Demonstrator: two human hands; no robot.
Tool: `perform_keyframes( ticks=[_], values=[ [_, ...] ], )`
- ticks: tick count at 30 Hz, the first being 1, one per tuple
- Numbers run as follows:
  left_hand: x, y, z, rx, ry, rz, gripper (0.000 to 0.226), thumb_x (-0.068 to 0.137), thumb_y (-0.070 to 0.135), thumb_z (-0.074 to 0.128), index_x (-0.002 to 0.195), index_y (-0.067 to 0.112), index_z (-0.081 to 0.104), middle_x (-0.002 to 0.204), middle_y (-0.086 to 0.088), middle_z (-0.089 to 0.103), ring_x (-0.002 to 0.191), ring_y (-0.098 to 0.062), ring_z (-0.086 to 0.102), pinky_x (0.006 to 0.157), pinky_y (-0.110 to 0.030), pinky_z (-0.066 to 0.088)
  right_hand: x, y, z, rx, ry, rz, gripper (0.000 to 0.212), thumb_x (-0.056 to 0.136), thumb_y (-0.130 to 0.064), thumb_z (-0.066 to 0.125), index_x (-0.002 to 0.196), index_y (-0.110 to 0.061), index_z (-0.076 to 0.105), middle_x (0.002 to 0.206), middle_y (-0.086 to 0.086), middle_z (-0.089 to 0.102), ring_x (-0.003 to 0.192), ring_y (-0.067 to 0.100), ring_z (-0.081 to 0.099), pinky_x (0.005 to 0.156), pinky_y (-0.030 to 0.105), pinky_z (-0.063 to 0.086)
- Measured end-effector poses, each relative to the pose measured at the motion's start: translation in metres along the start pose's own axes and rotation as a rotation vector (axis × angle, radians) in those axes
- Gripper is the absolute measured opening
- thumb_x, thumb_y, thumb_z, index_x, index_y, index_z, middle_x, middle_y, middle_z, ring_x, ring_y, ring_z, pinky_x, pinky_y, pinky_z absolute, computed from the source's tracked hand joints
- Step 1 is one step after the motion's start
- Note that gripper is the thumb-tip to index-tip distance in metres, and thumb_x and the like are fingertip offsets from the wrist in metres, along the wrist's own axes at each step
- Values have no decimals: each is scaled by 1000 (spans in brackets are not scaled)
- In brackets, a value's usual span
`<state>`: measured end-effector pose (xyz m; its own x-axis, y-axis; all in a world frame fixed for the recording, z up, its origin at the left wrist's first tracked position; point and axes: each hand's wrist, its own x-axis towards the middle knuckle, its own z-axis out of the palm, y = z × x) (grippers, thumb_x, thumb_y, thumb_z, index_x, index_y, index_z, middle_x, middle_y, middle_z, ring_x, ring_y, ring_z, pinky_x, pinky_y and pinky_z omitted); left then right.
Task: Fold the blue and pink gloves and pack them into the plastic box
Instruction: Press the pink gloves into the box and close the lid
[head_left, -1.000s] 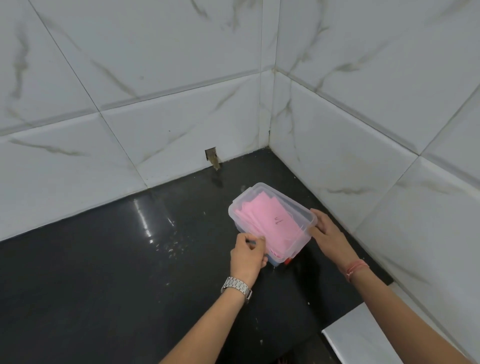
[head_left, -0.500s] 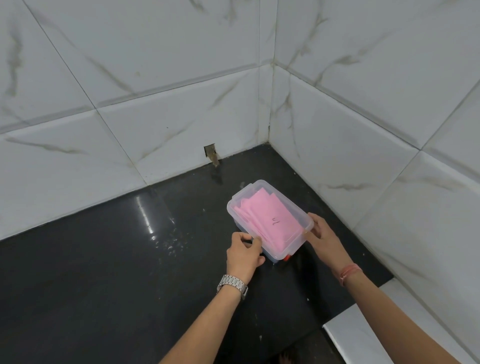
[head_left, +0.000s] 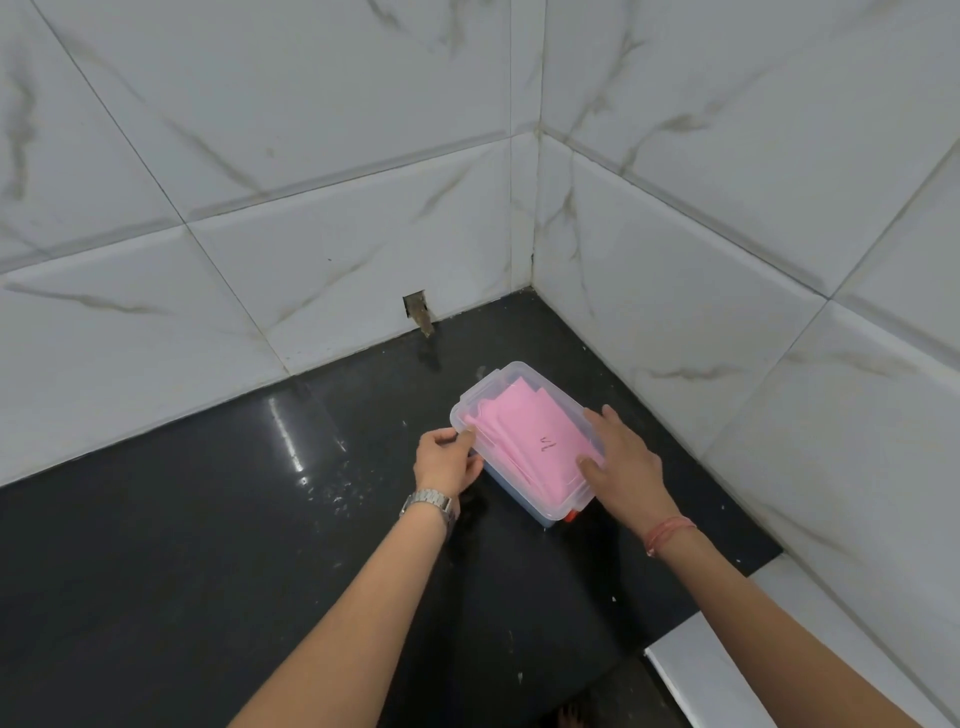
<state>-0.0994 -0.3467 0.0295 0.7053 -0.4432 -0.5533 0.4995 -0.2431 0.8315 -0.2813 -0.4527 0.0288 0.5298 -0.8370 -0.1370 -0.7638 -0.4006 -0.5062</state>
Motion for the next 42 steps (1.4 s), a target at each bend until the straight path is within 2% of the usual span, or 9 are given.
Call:
perform_keyframes(
  ticks=[8, 19, 27, 31, 34, 35, 37, 40, 42],
  values=[
    [4, 2, -2, -49, -64, -86, 11, 91, 18, 64, 92, 11, 56, 114, -16, 67, 103, -27, 67, 70, -29, 58, 7, 3, 5, -52, -90, -126, 52, 101, -28, 41, 150, -24, 24, 162, 1, 7, 150, 23, 2, 119, 42, 13],
    [-49, -37, -8, -319, -68, -211, 13, 93, 12, 60, 101, 7, 52, 114, -17, 61, 102, -30, 66, 86, -38, 57, 18, -6, 15, 40, 52, -118, 53, 93, 4, 34, 132, -29, 48, 161, 7, 14, 149, 30, 3, 121, 40, 14],
    [-92, -69, -21, -317, -167, -300, 23, 84, 18, 73, 96, 9, 55, 88, -6, 67, 77, -20, 70, 75, -32, 58, 51, -26, 9, -82, -66, -238, 32, 93, 1, 36, 95, -28, 50, 158, 5, 27, 148, 24, 16, 119, 42, 10],
    [-86, -70, -36, -146, -58, -274, 30, 83, 36, 70, 99, 16, 55, 83, 0, 60, 66, -13, 60, 58, -28, 50, 37, -35, -4, -66, -15, -300, 31, 91, 2, 45, 101, -23, 59, 156, 4, 30, 147, 20, 20, 121, 42, 8],
    [-66, -62, -55, -146, 98, -138, 18, 88, 34, 64, 98, 21, 57, 86, 0, 57, 68, -12, 55, 60, -28, 47, -18, -42, -6, 300, 224, -378, 26, 87, -3, 53, 94, -25, 65, 119, -8, 65, 115, 7, 56, 104, 31, 42],
    [-58, -57, -59, -130, 111, -80, 14, 89, 31, 62, 98, 21, 58, 88, 0, 58, 71, -12, 55, 62, -29, 48, -42, -43, -1, 452, 184, -365, 24, 87, -7, 52, 85, -28, 63, 98, -14, 68, 96, 2, 60, 89, 21, 49],
    [-39, -42, -60, -43, 81, 27, 14, 91, 26, 61, 103, 19, 60, 94, -2, 60, 76, -12, 56, 65, -28, 47, -86, -46, 19, 655, -101, -277, 23, 86, -9, 50, 77, -26, 63, 75, -10, 65, 72, 2, 59, 69, 16, 49],
    [-10, -15, -43, 151, -27, 154, 29, 92, 29, 60, 117, 14, 61, 105, -2, 65, 88, -14, 61, 78, -31, 53, -121, -49, 51, 719, -591, 36, 14, 92, -17, 57, 95, -23, 70, 80, -3, 71, 64, 4, 61, 60, 19, 49],
    [6, -1, -29, 320, -74, 201, 36, 91, 35, 60, 120, 14, 62, 114, -1, 66, 101, -17, 62, 91, -36, 51, -121, -52, 61, 899, -695, 264, 22, 92, -36, 60, 107, -23, 69, 94, 0, 75, 73, 7, 65, 62, 19, 49]
  ],
)
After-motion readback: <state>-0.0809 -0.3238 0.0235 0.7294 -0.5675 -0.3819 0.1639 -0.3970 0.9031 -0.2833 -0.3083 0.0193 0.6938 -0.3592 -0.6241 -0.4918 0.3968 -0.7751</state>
